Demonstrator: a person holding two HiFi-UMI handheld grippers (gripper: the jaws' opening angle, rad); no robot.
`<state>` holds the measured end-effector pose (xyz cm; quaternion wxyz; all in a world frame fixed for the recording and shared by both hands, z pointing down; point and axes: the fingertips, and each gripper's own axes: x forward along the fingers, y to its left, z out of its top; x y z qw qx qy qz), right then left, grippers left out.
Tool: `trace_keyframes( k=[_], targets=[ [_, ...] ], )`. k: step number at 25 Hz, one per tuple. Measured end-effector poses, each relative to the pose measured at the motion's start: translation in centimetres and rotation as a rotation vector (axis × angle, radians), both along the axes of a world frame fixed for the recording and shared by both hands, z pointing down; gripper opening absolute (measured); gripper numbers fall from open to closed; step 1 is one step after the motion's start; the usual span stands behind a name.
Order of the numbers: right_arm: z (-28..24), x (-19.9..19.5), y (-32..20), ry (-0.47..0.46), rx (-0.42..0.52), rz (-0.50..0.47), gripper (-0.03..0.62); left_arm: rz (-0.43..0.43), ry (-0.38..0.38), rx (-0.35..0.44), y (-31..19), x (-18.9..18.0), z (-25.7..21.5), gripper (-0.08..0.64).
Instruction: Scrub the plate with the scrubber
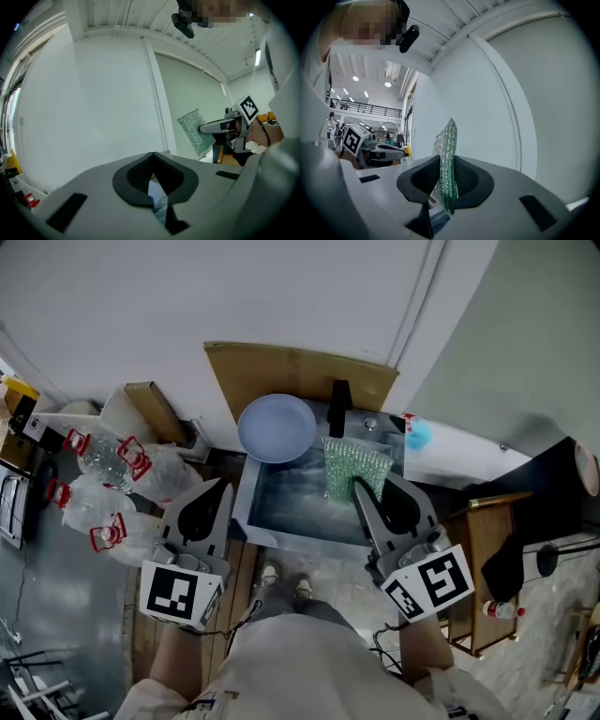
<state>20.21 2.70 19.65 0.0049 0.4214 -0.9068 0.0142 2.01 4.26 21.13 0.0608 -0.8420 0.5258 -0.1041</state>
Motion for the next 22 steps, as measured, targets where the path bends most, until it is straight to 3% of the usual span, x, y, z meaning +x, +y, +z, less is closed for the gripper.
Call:
trace_keyframes(
  k=[7, 13, 18, 21, 22],
  targets=[
    [1.1, -1.7, -2.8, 0.016, -0.038, -0.006, 0.104, 0.003, 0.019, -0.016, -2.5, -1.6, 0.9, 0.017],
    [3.1, -4.4, -6.4, 0.067, -0.091, -0.019, 0.104, -0.007, 0.041, -0.093, -6.1, -3.9, 3.4, 0.018],
    [5.3, -7.2, -10.6, 0.099, -0.125, -0.028, 0.104, 0.006, 0.015, -0.167, -9.9, -5.4, 6.5, 0.025],
    [6.7, -9.3, -12.9, 0.114, -0.148, -0.040, 0.104, 0.018, 0.051, -0.225, -12.1, -6.4, 8.6, 0.138],
    [7.3, -10.0, -13.7, 0.122, -0.157, -0.045, 0.104, 0.019, 0.072, -0.247, -12.9, -6.7, 9.4, 0.141]
  ],
)
